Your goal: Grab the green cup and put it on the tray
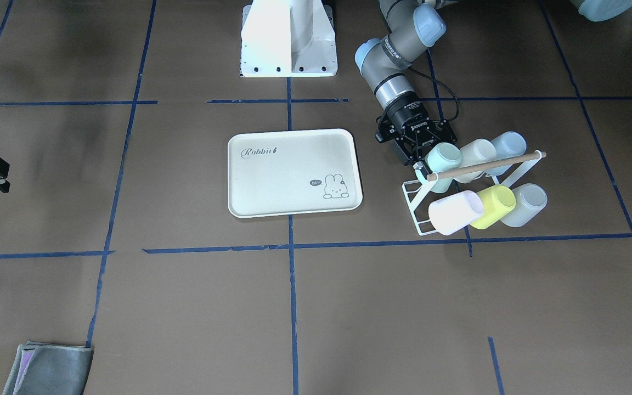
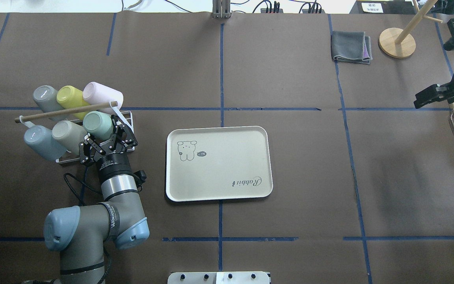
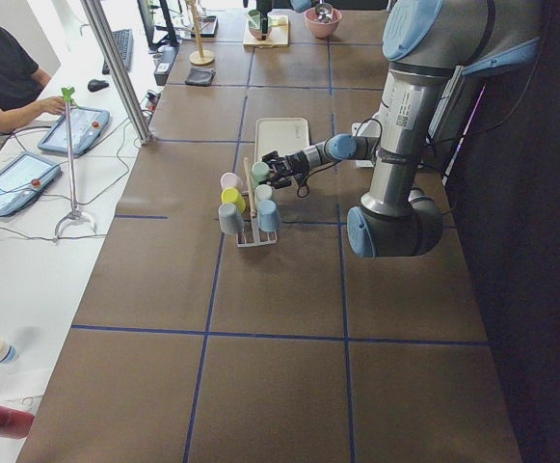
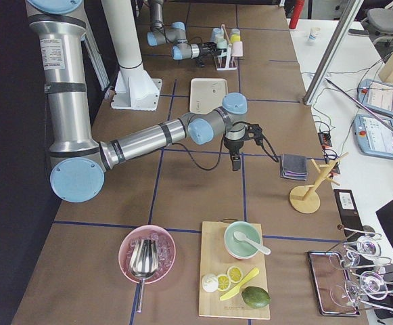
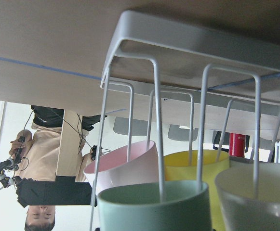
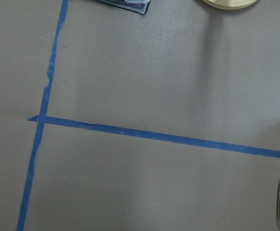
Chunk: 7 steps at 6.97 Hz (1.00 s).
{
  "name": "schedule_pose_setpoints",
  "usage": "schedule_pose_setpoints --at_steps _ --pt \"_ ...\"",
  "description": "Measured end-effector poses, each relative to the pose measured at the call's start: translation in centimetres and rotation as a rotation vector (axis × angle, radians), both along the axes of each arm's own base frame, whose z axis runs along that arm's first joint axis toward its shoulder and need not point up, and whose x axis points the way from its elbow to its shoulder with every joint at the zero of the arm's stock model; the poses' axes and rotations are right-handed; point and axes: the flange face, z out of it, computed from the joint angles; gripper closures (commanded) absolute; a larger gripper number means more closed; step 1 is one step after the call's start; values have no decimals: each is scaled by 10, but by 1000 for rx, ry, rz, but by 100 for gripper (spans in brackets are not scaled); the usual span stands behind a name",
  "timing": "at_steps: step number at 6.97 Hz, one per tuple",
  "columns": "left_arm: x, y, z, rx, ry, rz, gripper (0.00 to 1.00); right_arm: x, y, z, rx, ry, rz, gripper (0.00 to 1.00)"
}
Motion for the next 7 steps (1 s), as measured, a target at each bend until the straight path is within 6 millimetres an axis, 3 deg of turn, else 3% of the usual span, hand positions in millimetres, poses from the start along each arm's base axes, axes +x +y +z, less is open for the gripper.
schedule_pose_setpoints --at_steps 7 --pt "-50 6 -20 8 -13 8 85 -1 0 -1 -3 -1 2 0"
